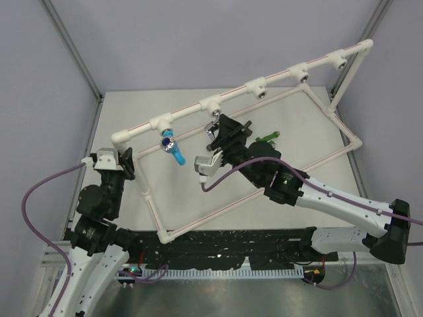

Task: Install the water faucets

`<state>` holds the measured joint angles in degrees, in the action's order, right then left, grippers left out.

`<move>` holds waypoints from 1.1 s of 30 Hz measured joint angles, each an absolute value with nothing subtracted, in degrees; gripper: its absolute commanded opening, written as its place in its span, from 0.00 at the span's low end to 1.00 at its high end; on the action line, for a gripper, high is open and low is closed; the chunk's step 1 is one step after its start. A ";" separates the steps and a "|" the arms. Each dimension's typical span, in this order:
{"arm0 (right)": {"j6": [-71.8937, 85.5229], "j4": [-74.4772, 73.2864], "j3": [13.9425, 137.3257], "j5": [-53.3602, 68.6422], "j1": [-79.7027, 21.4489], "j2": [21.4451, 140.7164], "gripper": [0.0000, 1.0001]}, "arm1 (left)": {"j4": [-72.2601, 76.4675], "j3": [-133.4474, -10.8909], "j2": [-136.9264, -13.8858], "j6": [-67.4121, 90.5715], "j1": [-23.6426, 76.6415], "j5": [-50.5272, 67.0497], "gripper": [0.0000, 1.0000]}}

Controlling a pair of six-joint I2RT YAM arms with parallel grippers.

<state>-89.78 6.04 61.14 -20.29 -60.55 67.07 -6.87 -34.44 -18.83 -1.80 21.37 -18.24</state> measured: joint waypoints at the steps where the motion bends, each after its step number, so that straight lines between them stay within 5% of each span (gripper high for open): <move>1: -90.00 6.55 61.14 -20.75 -60.53 67.53 0.39 | -6.85 -34.44 -18.87 -1.83 21.37 -18.24 0.00; 7: -87.44 7.97 61.49 -21.98 -60.60 68.64 0.13 | -6.81 -34.41 -18.90 -2.02 21.28 -18.94 0.00; 11: -75.46 9.58 61.56 -20.99 -60.14 68.51 0.07 | -6.76 -34.41 -18.90 -2.02 21.26 -19.33 0.00; 22: 1.08 34.92 49.32 -15.42 -52.93 65.56 0.06 | -6.76 -34.41 -18.87 -2.02 21.28 -19.46 0.00; 25: 22.24 42.28 45.91 -17.80 -52.42 66.32 0.14 | -6.81 -34.41 -18.81 -2.02 21.28 -19.44 0.00; 26: 26.52 43.27 45.43 -18.70 -52.42 66.46 0.25 | -6.81 -34.41 -18.81 -2.02 21.28 -19.44 0.00; 30: 30.85 43.72 44.75 -20.53 -52.64 66.11 0.52 | -6.87 -34.41 -18.72 -2.04 21.32 -19.31 0.00; 33: 27.88 41.10 43.92 -21.85 -52.69 63.46 0.56 | -6.87 -34.41 -18.72 -2.04 21.32 -19.35 0.00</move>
